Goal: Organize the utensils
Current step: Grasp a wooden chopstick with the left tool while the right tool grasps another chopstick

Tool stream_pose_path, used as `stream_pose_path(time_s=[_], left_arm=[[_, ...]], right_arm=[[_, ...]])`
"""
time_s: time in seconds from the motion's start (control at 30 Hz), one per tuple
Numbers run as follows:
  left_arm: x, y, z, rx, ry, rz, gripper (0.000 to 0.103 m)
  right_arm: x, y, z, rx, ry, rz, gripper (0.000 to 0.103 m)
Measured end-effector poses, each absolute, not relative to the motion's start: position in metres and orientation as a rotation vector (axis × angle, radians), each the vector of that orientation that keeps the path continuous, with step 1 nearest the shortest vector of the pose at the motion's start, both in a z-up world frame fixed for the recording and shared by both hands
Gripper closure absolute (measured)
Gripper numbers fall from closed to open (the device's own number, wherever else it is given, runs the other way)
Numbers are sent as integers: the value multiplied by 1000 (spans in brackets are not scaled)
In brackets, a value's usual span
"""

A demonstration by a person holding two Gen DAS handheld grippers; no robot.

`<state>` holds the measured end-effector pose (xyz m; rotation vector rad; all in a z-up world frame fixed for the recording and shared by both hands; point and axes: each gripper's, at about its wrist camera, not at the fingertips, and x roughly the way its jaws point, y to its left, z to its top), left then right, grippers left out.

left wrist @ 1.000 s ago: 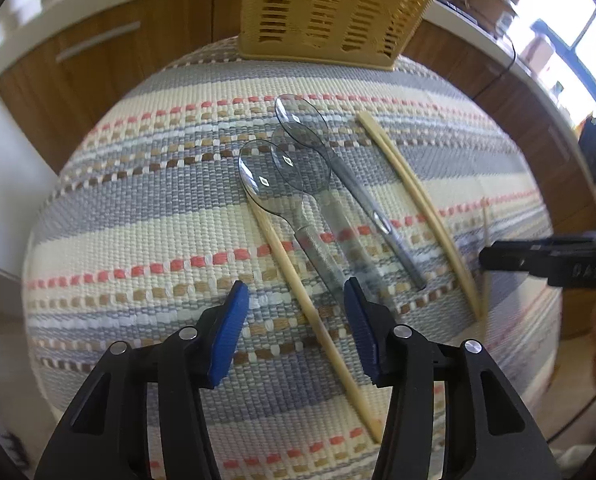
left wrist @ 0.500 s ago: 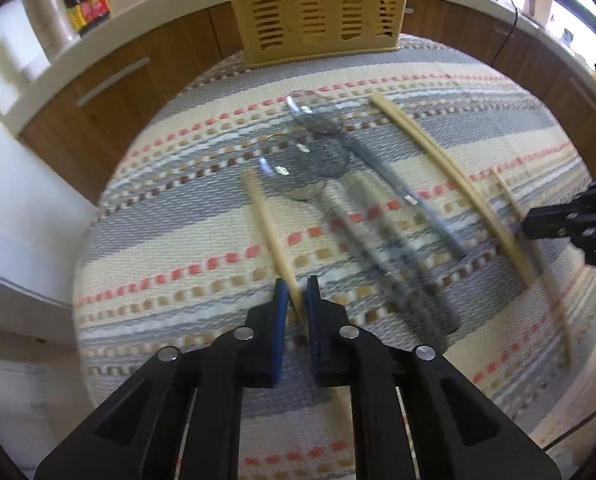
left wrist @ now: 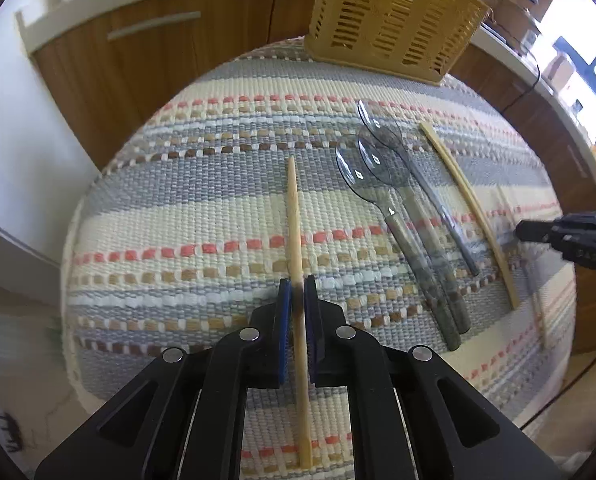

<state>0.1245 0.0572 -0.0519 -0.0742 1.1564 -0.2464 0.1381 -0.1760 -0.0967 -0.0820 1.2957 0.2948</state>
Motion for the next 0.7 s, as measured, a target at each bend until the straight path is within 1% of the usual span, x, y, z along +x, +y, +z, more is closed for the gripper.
stream_pose_path(time_s=[0.07, 0.13, 0.17, 0.27, 0.47, 0.57, 0.7], left_arm=[[126, 64, -51, -123, 1165, -279, 82], [127, 67, -49, -115, 1163, -275, 72], [129, 65, -48, -93, 1162, -271, 70], [135, 62, -49, -73, 1181, -274, 70], [144, 52, -51, -49, 1207, -299, 65], [146, 47, -52, -23, 1217, -304, 65], [146, 46, -52, -8, 1219, -311, 64]], right_arm=[[137, -176, -96, -99, 1270, 305, 97], [135, -176, -91, -126, 1242, 309, 97], [134, -177, -89, -127, 1234, 317, 97], [129, -179, -80, -106, 1234, 336, 96], [115, -196, -72, -67, 1306, 371, 96], [115, -200, -79, -33, 1336, 394, 96], [110, -212, -57, 83, 1234, 439, 96]])
